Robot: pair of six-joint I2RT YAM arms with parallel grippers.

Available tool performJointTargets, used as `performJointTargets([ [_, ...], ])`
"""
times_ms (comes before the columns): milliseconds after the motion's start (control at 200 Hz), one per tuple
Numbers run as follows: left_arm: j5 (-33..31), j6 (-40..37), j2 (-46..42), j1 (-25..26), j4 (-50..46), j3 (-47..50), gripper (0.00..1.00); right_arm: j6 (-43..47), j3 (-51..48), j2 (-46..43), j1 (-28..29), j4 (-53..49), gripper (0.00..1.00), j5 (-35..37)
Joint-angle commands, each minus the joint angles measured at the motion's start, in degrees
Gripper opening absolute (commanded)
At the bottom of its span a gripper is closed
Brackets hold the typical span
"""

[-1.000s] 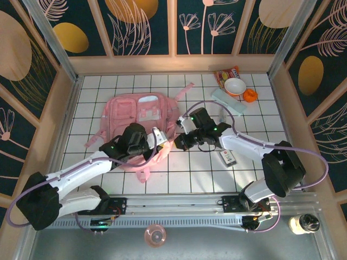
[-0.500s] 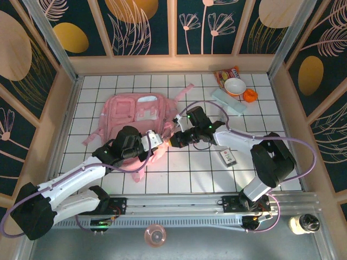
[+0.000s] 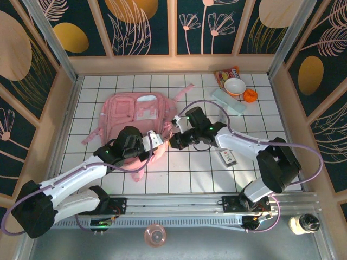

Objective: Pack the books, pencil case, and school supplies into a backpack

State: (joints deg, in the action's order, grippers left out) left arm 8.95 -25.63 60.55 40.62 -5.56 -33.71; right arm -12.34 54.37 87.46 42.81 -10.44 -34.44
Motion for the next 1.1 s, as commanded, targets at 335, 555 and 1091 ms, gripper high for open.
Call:
performJointTargets([
  [335,2.7,1.0,0.6,0.2,5.6,-0.2,0.03,1.3,2.6,1.8,3.5,-0.4,0.0,-2.2],
  [555,-2.7,3.2,-3.2,0.2,-2.6,1.0,0.61,2.5,1.6,0.1,-3.4,-0.7,0.0,-3.3],
  [1091,-2.4,6.8,5.3,0.2,3.9,1.2,0.0,6.4,3.4,-0.2,-0.1,-3.8,0.0,-6.1],
])
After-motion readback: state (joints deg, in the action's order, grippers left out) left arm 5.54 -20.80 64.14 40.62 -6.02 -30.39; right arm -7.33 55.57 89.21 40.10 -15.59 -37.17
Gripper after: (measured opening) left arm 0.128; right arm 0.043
